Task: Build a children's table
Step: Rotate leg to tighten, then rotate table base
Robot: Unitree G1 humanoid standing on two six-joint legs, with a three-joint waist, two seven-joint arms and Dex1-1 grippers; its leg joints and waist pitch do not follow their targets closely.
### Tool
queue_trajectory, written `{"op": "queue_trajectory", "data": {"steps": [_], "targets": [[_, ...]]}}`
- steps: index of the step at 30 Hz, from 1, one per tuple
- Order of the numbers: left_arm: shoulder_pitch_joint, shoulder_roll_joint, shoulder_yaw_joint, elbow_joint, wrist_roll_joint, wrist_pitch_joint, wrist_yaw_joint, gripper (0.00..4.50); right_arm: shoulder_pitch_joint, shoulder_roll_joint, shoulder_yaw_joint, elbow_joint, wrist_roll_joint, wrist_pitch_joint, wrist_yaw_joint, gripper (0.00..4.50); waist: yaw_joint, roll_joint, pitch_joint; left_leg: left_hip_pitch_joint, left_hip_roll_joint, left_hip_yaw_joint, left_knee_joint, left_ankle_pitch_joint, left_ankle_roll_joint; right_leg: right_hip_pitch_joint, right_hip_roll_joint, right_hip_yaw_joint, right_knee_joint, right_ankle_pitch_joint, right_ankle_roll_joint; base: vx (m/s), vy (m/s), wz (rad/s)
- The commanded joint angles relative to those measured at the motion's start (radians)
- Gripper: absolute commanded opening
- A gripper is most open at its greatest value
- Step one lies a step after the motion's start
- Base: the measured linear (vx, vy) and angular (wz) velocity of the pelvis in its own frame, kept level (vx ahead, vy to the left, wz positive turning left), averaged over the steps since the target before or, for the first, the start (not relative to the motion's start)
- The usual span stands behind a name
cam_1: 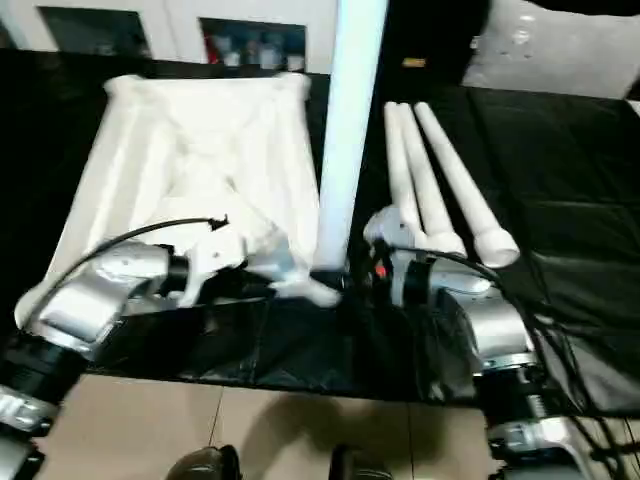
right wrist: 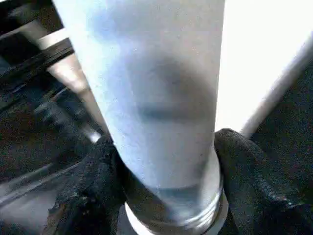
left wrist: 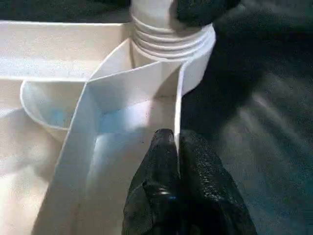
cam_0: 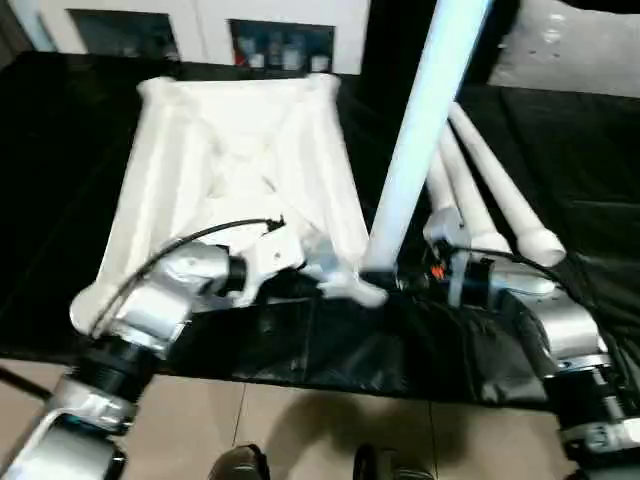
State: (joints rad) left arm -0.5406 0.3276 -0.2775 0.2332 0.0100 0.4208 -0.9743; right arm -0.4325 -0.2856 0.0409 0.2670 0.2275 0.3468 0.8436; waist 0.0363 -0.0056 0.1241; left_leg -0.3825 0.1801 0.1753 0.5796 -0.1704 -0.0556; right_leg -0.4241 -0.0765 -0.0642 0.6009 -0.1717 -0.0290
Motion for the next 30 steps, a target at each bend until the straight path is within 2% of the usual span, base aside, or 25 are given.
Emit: {"op": "queue_trajectory", "data": {"steps": [1, 4, 5, 6, 7, 9, 10, 11, 12, 13, 14, 15, 17, 18, 20, 21, 23, 24, 26, 28, 30], "targets": [[-0.022, -0.127, 0.024, -0.030, -0.023, 0.089, 0.184, 0.00, -0.004, 0.113, 0.086, 0.006, 0.001, 0.039, -0.079, 2.47, 0.003, -0.010, -0.064, 0.012, 0.043, -0.012, -0.067, -0.183, 0.042, 0.058, -0.070, 0.049, -0.080, -0.317, -0.209, 0.000, 0.000, 0.00], [-0.053, -0.235, 0.060, 0.023, -0.008, 0.105, 0.345, 0.00, -0.020, 0.209, 0.055, 0.031, -0.020, 0.080, -0.240, 2.43, 0.000, -0.011, -0.068, 0.010, 0.039, -0.011, -0.065, -0.162, 0.054, 0.059, -0.066, 0.049, -0.081, -0.290, -0.202, 0.000, 0.000, 0.00], [-0.062, -0.259, 0.069, 0.041, 0.002, 0.102, 0.387, 0.00, -0.026, 0.232, 0.044, 0.040, -0.026, 0.091, -0.285, 2.43, -0.002, -0.007, -0.069, 0.010, 0.038, -0.009, -0.065, -0.154, 0.058, 0.056, -0.063, 0.050, -0.083, -0.271, -0.203, 0.000, 0.000, 0.00], [-0.070, -0.279, 0.077, 0.055, 0.009, 0.096, 0.421, 0.00, -0.033, 0.251, 0.034, 0.049, -0.033, 0.097, -0.325, 2.43, 0.002, -0.009, -0.072, 0.013, 0.037, -0.011, -0.064, -0.145, 0.062, 0.059, -0.063, 0.047, -0.081, -0.255, -0.202, 0.000, 0.000, 0.00], [-0.080, -0.301, 0.085, 0.070, 0.015, 0.092, 0.458, 0.00, -0.040, 0.270, 0.024, 0.062, -0.040, 0.097, -0.369, 2.43, 0.005, -0.006, -0.075, 0.009, 0.035, -0.010, -0.062, -0.131, 0.073, 0.063, -0.064, 0.047, -0.079, -0.232, -0.200, 0.000, 0.000, 0.00], [-0.095, -0.334, 0.099, 0.087, 0.014, 0.081, 0.505, 0.00, -0.048, 0.289, 0.020, 0.080, -0.057, 0.081, -0.414, 2.43, 0.005, -0.004, -0.078, 0.009, 0.034, -0.009, -0.062, -0.120, 0.080, 0.062, -0.063, 0.047, -0.077, -0.216, -0.200, 0.000, 0.000, 0.00], [-0.118, -0.381, 0.105, 0.102, 0.031, 0.074, 0.566, 0.00, -0.057, 0.320, 0.010, 0.107, -0.095, 0.041, -0.503, 2.43, 0.005, -0.003, -0.082, 0.011, 0.034, -0.007, -0.059, -0.096, 0.085, 0.062, -0.063, 0.048, -0.077, -0.183, -0.204, 0.000, 0.000, 0.00], [-0.119, -0.381, 0.104, 0.102, 0.032, 0.074, 0.567, 0.00, -0.057, 0.322, 0.008, 0.107, -0.095, 0.039, -0.505, 2.43, 0.005, -0.004, -0.081, 0.009, 0.034, -0.008, -0.059, -0.092, 0.089, 0.062, -0.062, 0.047, -0.076, -0.170, -0.206, 0.000, 0.000, 0.00], [-0.126, -0.387, 0.097, 0.101, 0.043, 0.076, 0.570, 0.00, -0.058, 0.335, -0.011, 0.108, -0.091, 0.016, -0.528, 3.12, 0.008, 0.000, -0.085, 0.008, 0.034, -0.008, -0.059, -0.084, 0.100, 0.066, -0.063, 0.046, -0.073, -0.147, -0.211, 0.000, 0.000, 0.00], [-0.130, -0.378, 0.080, 0.097, 0.059, 0.079, 0.558, 0.00, -0.055, 0.343, -0.037, 0.091, -0.079, 0.002, -0.535, 3.12, 0.011, 0.008, -0.089, 0.008, 0.035, -0.010, -0.058, -0.078, 0.110, 0.068, -0.063, 0.045, -0.070, -0.120, -0.216, 0.000, 0.000, 0.00], [-0.129, -0.372, 0.073, 0.097, 0.063, 0.078, 0.550, 0.00, -0.055, 0.341, -0.044, 0.084, -0.076, 0.000, -0.534, 3.12, 0.011, 0.009, -0.090, 0.008, 0.036, -0.010, -0.057, -0.076, 0.115, 0.068, -0.062, 0.045, -0.069, -0.103, -0.218, 0.000, 0.000, 0.00], [-0.127, -0.364, 0.067, 0.097, 0.067, 0.075, 0.542, 0.00, -0.052, 0.333, -0.046, 0.072, -0.078, 0.002, -0.527, 3.18, 0.007, 0.006, -0.091, 0.002, 0.034, -0.012, -0.057, -0.064, 0.127, 0.074, -0.061, 0.043, -0.064, -0.060, -0.224, 0.000, 0.000, 0.00], [-0.127, -0.359, 0.064, 0.102, 0.067, 0.069, 0.539, 0.00, -0.050, 0.320, -0.042, 0.061, -0.086, 0.000, -0.521, 3.48, 0.003, 0.005, -0.094, 0.002, 0.034, -0.013, -0.055, -0.055, 0.135, 0.076, -0.061, 0.042, -0.061, -0.032, -0.230, 0.000, 0.000, 0.00], [-0.131, -0.352, 0.059, 0.120, 0.065, 0.060, 0.529, 0.00, -0.046, 0.286, -0.030, 0.045, -0.118, -0.017, -0.535, 3.57, 0.003, 0.004, -0.095, 0.003, 0.034, -0.012, -0.053, -0.042, 0.143, 0.076, -0.062, 0.042, -0.059, -0.014, -0.240, 0.000, 0.000, 0.00], [-0.134, -0.348, 0.057, 0.132, 0.071, 0.050, 0.527, 0.00, -0.044, 0.266, -0.026, 0.039, -0.135, -0.031, -0.537, 3.67, 0.003, 0.005, -0.093, 0.002, 0.033, -0.009, -0.052, -0.052, 0.151, 0.075, -0.062, 0.042, -0.062, -0.023, -0.249, 0.000, 0.000, 0.00], [-0.140, -0.342, 0.054, 0.149, 0.076, 0.032, 0.521, 0.00, -0.032, 0.244, -0.035, 0.006, -0.127, -0.025, -0.522, 3.87, 0.004, -0.002, -0.094, 0.003, 0.033, -0.008, -0.051, -0.059, 0.149, 0.076, -0.062, 0.042, -0.065, -0.045, -0.240, 0.000, 0.000, 0.00], [-0.146, -0.334, 0.052, 0.165, 0.085, 0.008, 0.517, 0.00, -0.018, 0.227, -0.045, -0.032, -0.116, -0.010, -0.508, 3.95, 0.008, 0.001, -0.093, 0.004, 0.033, -0.009, -0.052, -0.061, 0.151, 0.076, -0.062, 0.043, -0.066, -0.057, -0.230, 0.000, 0.000, 0.00], [-0.155, -0.327, 0.061, 0.187, 0.083, -0.038, 0.513, 0.00, 0.007, 0.201, -0.069, -0.109, -0.111, 0.015, -0.510, 4.11, 0.011, -0.001, -0.093, 0.003, 0.034, -0.009, -0.052, -0.047, 0.154, 0.075, -0.060, 0.043, -0.065, -0.051, -0.225, 0.000, 0.000, 0.00], [-0.156, -0.328, 0.075, 0.183, 0.053, -0.043, 0.484, 0.43, 0.025, 0.194, -0.086, -0.160, -0.099, 0.028, -0.509, 4.32, 0.015, -0.003, -0.097, 0.006, 0.037, -0.010, -0.051, -0.032, 0.156, 0.076, -0.062, 0.045, -0.058, -0.031, -0.225, 0.000, 0.000, 0.00], [-0.147, -0.342, 0.109, 0.152, 0.001, -0.050, 0.462, 0.54, 0.045, 0.187, -0.122, -0.226, -0.082, 0.039, -0.527, 4.39, 0.020, -0.005, -0.100, 0.007, 0.037, -0.007, -0.048, -0.023, 0.162, 0.075, -0.065, 0.046, -0.057, -0.019, -0.239, 0.000, 0.000, 0.00], [-0.143, -0.342, 0.110, 0.144, -0.004, -0.060, 0.461, 0.73, 0.048, 0.187, -0.131, -0.238, -0.078, 0.036, -0.540, 4.50, 0.022, -0.004, -0.101, 0.007, 0.040, -0.008, -0.048, -0.029, 0.159, 0.072, -0.065, 0.045, -0.056, -0.024, -0.248, 0.000, 0.000, 0.00]]}}
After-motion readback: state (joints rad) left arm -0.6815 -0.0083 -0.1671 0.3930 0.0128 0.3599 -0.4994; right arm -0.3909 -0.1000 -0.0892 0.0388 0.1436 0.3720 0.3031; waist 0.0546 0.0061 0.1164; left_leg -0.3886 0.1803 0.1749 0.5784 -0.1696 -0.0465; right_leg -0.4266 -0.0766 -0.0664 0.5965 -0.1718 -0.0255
